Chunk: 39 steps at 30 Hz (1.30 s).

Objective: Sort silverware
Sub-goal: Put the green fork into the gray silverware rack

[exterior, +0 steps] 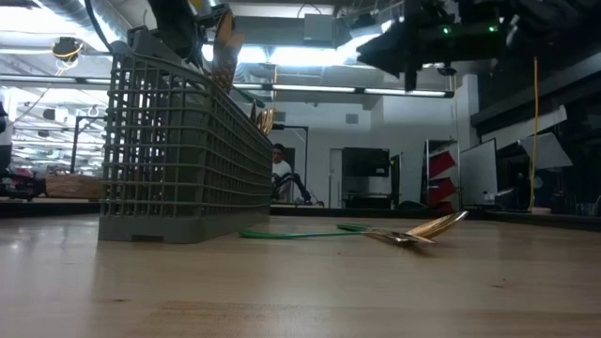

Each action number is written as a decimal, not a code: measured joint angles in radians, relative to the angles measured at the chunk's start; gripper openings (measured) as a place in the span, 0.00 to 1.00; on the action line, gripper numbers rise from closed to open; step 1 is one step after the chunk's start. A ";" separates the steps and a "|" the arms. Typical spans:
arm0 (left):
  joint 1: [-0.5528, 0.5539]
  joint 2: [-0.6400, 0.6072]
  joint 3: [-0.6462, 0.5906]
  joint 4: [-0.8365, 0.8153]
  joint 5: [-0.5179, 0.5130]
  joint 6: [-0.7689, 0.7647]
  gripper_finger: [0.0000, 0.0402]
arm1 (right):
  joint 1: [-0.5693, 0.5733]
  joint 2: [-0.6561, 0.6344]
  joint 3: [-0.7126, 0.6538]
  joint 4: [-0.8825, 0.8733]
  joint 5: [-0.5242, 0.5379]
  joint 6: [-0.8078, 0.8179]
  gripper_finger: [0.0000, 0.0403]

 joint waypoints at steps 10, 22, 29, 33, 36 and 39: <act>-0.038 0.000 0.000 0.260 0.072 0.060 0.00 | -0.095 0.155 0.191 -0.046 -0.287 0.032 0.25; -0.169 0.001 0.000 0.284 0.238 0.033 0.00 | -0.157 0.255 0.475 -0.328 -0.624 0.148 0.25; -0.204 0.054 0.000 0.365 0.264 0.053 0.00 | -0.118 0.357 0.537 -0.337 -0.775 0.315 0.25; -0.205 0.092 0.000 0.461 0.269 0.110 0.00 | -0.079 0.410 0.550 -0.335 -0.821 0.364 0.25; -0.205 0.106 0.000 0.508 0.272 0.129 0.00 | -0.052 0.433 0.553 -0.334 -0.820 0.375 0.25; -0.213 0.113 0.000 0.520 0.291 0.137 0.00 | -0.036 0.439 0.555 -0.333 -0.815 0.374 0.25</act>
